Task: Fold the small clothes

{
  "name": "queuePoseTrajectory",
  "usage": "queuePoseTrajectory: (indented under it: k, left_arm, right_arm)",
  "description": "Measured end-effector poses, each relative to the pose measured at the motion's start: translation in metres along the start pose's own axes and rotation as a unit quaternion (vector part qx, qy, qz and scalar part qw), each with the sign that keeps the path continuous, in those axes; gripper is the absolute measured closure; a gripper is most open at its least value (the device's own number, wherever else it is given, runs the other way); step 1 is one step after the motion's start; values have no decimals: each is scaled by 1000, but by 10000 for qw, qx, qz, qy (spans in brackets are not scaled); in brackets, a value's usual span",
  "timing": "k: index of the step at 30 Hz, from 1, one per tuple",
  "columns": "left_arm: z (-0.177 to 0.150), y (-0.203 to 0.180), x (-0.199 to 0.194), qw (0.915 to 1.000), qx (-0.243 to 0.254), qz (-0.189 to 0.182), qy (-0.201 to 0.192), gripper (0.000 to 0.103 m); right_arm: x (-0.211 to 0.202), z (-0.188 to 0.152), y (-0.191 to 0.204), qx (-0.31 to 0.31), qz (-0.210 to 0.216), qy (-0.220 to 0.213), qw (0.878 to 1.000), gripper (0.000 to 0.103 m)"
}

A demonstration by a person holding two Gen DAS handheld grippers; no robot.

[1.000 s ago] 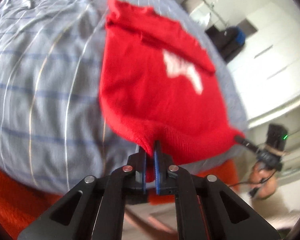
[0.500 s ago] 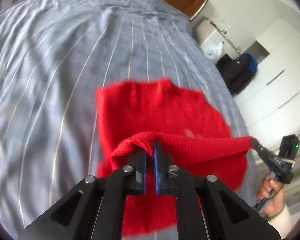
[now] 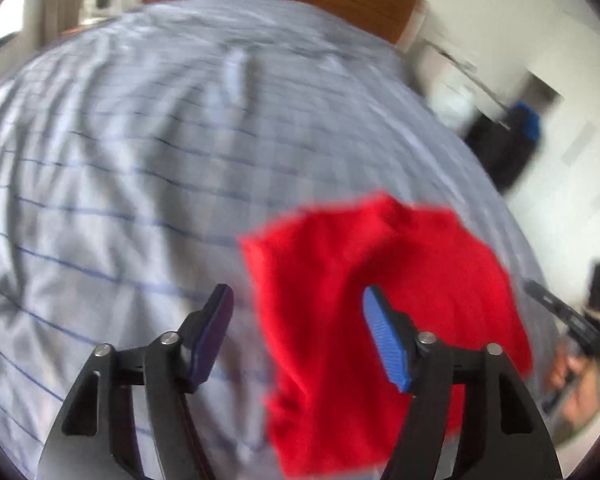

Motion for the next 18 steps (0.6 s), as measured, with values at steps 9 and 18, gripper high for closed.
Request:
queuePoseTrajectory:
  k: [9,18]
  left_arm:
    - [6,1,61,9969,-86,482,615,29]
    - [55,46,54,9808,-504,1869,236,31]
  right_arm:
    - [-15,-99,2,-213,-235,749,9967,67]
    - [-85,-154,12,-414,-429,524,9968,60]
Point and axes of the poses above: each gripper's, at about its wrist camera, not at the fingertips, and x roughly the way its jaws point, y to its left, z to its top, the point moved 10 cm from there along x, roughly the way its jaws point
